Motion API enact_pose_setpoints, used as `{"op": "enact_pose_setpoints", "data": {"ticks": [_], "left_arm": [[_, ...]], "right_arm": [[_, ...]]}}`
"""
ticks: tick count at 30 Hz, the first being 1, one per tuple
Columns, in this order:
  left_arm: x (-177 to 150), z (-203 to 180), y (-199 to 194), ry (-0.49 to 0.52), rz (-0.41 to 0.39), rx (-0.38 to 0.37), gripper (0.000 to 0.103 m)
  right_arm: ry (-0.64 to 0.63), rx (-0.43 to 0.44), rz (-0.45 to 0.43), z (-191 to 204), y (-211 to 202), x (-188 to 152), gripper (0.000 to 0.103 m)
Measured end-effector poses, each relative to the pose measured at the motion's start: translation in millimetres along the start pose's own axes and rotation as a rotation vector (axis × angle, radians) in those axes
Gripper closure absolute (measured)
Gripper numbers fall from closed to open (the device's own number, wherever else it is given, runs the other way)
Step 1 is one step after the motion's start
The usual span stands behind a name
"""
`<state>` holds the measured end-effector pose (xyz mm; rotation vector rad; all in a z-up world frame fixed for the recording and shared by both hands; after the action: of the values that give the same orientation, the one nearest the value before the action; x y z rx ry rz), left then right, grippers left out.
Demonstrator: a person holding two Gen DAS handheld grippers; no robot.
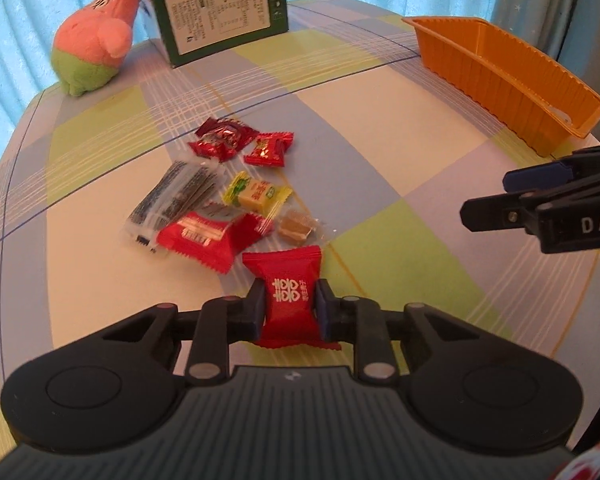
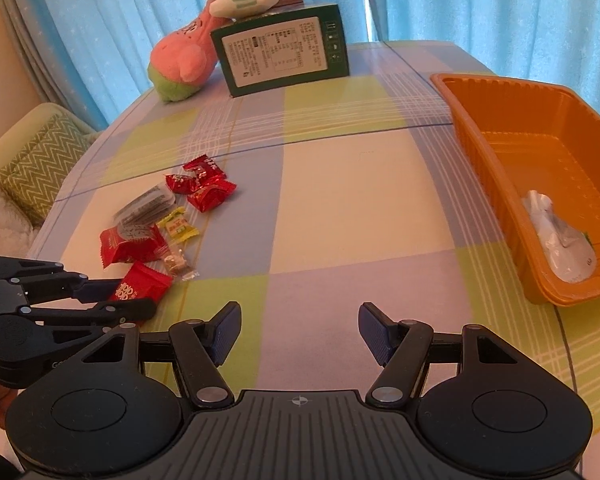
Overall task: Organize snacks
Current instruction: 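Grasp the red candy packet with the left tool while the right tool grasps the clear-wrapped candy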
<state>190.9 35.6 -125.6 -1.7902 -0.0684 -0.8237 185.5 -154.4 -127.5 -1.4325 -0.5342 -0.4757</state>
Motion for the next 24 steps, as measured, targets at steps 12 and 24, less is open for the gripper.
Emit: {"op": "enact_pose_setpoints", "data": {"ticks": [12,24], "left_arm": [[-21,27,-46,-0.161,-0.046,0.047,0.080],[-29,43,-62,-0.249,-0.103,0.051,0.081]], "right_arm": [[-0.202,0.161,-0.064,66,36,18,0.039],[-0.418,0.113,-0.084,117,64,22,0.071]]}}
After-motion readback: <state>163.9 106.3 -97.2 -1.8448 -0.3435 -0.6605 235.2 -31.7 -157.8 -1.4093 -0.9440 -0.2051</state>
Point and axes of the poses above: each gripper's, at about its wrist camera, not at the fingertips, and y roughly the way its jaws point, z to its left, x to its top, the point moved 2 cm from there along y, roughly the way its jaws point, and after that the axes turned 14 degrees about -x, right-handed, at the moved point
